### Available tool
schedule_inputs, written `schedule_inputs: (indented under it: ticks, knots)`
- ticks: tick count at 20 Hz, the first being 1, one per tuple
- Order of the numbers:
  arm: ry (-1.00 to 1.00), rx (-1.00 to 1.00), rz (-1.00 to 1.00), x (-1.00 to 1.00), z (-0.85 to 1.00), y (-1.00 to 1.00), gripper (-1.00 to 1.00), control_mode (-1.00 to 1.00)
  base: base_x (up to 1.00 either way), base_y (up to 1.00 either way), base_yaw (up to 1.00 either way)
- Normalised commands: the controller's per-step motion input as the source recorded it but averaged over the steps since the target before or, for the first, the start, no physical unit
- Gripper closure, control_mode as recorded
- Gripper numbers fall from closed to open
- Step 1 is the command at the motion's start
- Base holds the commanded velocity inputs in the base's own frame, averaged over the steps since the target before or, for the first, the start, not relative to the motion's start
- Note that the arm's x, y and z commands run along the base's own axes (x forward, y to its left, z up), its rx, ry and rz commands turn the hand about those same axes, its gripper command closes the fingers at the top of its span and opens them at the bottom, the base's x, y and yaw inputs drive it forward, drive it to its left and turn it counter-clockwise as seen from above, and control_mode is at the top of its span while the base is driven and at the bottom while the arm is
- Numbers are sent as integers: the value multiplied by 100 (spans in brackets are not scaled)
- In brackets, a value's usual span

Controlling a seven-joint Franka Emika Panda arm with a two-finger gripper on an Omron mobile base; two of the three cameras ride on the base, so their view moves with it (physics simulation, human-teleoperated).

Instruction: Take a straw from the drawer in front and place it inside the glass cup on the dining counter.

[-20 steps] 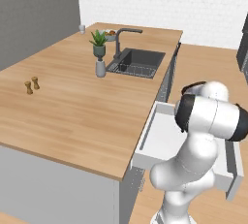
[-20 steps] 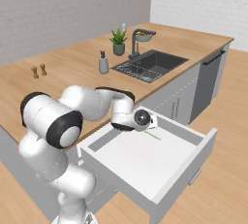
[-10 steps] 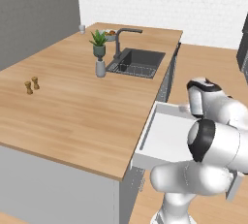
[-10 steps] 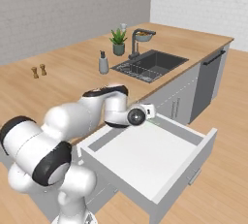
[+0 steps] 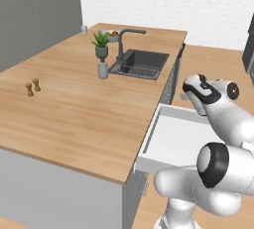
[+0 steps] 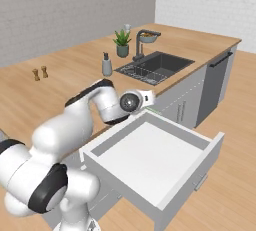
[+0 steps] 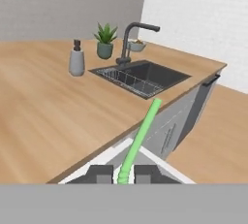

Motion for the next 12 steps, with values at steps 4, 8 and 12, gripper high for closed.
schedule_inputs:
  ticks: [4, 8, 12]
  knots:
    - [17, 4, -5, -12, 100, 0, 100, -100, 0, 0, 0]
    - [26, 5, -6, -29, 100, 0, 100, -100, 0, 0, 0]
    - [25, 4, -6, -71, 100, 5, 100, -100, 0, 0, 0]
